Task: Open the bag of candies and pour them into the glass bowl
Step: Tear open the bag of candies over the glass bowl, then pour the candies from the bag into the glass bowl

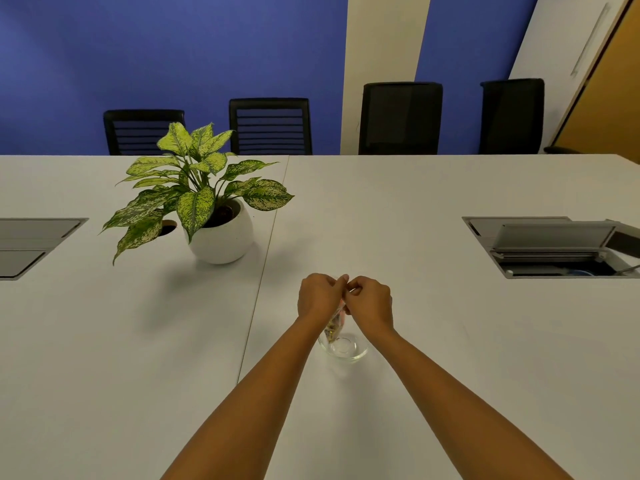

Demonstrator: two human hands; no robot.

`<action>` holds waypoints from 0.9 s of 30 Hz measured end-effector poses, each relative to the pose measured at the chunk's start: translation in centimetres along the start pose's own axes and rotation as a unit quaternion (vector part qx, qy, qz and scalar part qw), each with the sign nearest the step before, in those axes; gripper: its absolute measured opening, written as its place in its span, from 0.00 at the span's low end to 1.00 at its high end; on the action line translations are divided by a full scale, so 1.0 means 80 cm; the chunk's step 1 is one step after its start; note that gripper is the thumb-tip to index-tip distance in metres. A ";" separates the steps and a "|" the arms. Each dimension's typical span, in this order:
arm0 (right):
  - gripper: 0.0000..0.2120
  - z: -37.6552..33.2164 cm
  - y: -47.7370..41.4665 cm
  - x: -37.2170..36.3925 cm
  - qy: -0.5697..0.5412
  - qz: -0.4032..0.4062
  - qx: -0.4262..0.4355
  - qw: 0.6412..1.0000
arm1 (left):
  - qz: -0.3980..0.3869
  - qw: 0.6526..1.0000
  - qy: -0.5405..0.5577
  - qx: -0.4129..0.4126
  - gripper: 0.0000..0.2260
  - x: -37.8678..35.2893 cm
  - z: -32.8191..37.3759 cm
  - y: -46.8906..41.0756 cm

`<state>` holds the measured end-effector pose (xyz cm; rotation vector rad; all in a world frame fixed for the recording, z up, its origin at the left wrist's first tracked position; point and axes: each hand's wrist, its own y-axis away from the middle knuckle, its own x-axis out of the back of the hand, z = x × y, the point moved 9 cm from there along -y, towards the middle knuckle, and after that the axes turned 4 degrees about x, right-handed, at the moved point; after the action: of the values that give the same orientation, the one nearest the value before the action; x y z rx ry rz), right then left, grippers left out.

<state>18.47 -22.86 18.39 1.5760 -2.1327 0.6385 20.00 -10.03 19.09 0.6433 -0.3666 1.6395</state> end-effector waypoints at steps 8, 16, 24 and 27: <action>0.09 0.009 0.007 -0.013 -0.030 -0.043 0.017 0.998 | 0.037 0.999 0.037 0.014 0.09 0.010 -0.002 -0.003; 0.16 0.096 -0.002 -0.015 -0.249 -0.037 -0.157 0.955 | 0.028 0.991 0.128 0.001 0.12 0.020 0.000 -0.008; 0.20 0.123 0.019 -0.070 -0.482 -0.113 -0.249 0.833 | -0.065 0.959 0.275 0.014 0.09 0.000 -0.006 -0.009; 0.17 0.122 0.014 -0.064 -0.484 -0.096 -0.234 0.838 | -0.058 0.953 0.296 0.032 0.08 -0.002 -0.022 -0.014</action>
<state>18.25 -24.35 7.38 1.9728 -2.3908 -0.9054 20.75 -8.91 17.45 0.1909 0.1597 1.6489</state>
